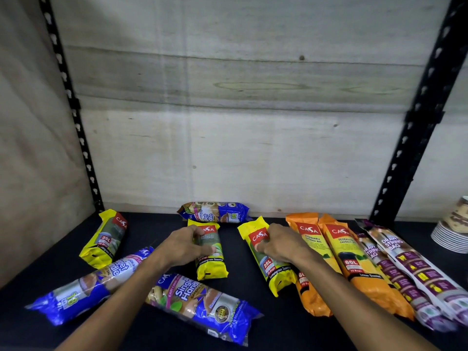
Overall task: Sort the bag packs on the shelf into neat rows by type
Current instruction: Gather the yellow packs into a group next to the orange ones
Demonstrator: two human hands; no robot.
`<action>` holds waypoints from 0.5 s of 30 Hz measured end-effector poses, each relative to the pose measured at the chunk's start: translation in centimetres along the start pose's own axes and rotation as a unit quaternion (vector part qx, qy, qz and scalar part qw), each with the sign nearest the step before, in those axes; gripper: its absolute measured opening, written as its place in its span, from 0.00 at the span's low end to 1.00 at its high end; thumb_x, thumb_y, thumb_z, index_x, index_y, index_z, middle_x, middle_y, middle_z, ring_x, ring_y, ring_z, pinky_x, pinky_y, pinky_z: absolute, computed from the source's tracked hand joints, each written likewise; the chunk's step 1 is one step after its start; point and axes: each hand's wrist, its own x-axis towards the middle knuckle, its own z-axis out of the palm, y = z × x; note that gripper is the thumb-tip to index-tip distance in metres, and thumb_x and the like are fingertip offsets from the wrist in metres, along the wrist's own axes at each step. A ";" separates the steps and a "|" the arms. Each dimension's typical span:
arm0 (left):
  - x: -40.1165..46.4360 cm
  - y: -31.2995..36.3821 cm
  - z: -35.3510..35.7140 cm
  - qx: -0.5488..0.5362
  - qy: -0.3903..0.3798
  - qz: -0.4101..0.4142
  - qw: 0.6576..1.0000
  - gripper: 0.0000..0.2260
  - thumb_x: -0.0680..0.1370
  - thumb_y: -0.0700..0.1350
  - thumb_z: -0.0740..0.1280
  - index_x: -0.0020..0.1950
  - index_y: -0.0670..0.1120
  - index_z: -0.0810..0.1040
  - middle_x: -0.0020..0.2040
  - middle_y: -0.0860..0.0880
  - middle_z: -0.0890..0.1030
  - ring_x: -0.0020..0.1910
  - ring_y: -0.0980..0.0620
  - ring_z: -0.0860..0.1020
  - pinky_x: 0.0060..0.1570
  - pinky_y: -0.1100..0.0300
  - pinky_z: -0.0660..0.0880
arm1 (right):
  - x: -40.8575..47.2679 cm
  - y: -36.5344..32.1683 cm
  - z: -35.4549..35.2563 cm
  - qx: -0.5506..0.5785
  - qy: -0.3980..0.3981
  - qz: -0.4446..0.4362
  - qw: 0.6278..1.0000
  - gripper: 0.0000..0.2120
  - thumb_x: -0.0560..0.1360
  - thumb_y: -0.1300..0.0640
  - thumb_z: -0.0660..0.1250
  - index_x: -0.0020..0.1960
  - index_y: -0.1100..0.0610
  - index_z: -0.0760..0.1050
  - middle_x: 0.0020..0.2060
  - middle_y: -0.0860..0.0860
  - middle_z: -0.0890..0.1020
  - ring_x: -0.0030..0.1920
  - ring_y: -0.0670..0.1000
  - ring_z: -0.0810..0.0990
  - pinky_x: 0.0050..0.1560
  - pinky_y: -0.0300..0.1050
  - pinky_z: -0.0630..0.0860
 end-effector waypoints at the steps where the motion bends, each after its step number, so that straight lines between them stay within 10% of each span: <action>1: 0.0 0.1 0.0 -0.005 -0.002 0.002 1.000 0.27 0.71 0.55 0.75 0.67 0.50 0.72 0.60 0.49 0.77 0.55 0.52 0.78 0.56 0.56 0.78 | 0.0 0.0 0.0 -0.001 0.003 0.001 1.000 0.24 0.77 0.44 0.67 0.66 0.58 0.70 0.60 0.55 0.80 0.57 0.54 0.80 0.52 0.46 0.77; 15: -0.2 2.4 2.3 -0.041 -0.065 0.042 0.996 0.29 0.70 0.53 0.77 0.68 0.51 0.72 0.60 0.50 0.78 0.56 0.53 0.79 0.58 0.53 0.79 | -0.7 -0.3 0.1 0.023 0.015 0.021 0.999 0.24 0.78 0.44 0.65 0.66 0.59 0.69 0.60 0.56 0.79 0.58 0.56 0.80 0.44 0.44 0.72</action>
